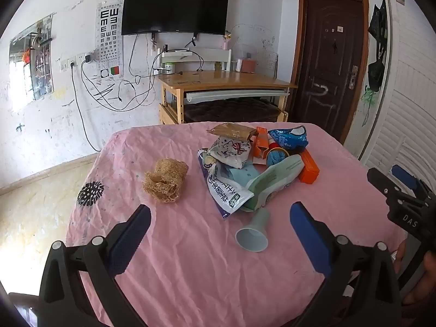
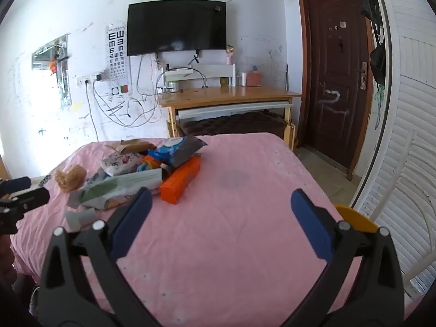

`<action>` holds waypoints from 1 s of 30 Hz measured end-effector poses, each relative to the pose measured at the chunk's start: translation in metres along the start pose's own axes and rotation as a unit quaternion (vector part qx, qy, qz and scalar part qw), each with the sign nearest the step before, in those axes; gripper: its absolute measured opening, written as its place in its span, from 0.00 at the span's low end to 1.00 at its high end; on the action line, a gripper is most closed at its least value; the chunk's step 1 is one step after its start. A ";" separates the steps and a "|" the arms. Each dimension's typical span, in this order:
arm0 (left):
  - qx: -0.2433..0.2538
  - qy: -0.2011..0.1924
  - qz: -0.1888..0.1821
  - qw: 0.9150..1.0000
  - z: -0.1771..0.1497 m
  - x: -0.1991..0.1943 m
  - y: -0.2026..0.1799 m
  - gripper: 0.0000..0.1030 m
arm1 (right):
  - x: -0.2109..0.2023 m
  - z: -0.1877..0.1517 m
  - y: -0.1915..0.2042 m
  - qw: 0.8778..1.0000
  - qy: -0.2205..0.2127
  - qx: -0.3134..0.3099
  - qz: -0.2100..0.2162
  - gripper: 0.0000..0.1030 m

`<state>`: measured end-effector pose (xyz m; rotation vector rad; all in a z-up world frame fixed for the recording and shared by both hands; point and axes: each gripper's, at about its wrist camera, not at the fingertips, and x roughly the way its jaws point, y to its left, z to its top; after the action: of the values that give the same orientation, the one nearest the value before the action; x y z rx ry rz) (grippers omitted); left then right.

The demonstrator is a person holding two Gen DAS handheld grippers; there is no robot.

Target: Collect trash

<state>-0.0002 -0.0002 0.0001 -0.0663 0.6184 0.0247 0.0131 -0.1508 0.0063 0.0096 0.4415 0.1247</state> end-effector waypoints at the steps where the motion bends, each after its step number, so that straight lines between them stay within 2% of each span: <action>1: 0.000 0.000 0.000 1.000 0.000 0.000 0.000 0.94 | 0.000 0.000 0.000 1.000 0.001 -0.002 0.000 0.96; 30: 0.004 0.000 0.000 1.000 0.000 -0.002 0.001 0.94 | 0.000 0.000 0.001 1.000 0.001 -0.007 -0.003 0.96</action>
<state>-0.0020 0.0009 0.0014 -0.0583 0.6178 0.0226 0.0127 -0.1495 0.0068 -0.0062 0.4421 0.1214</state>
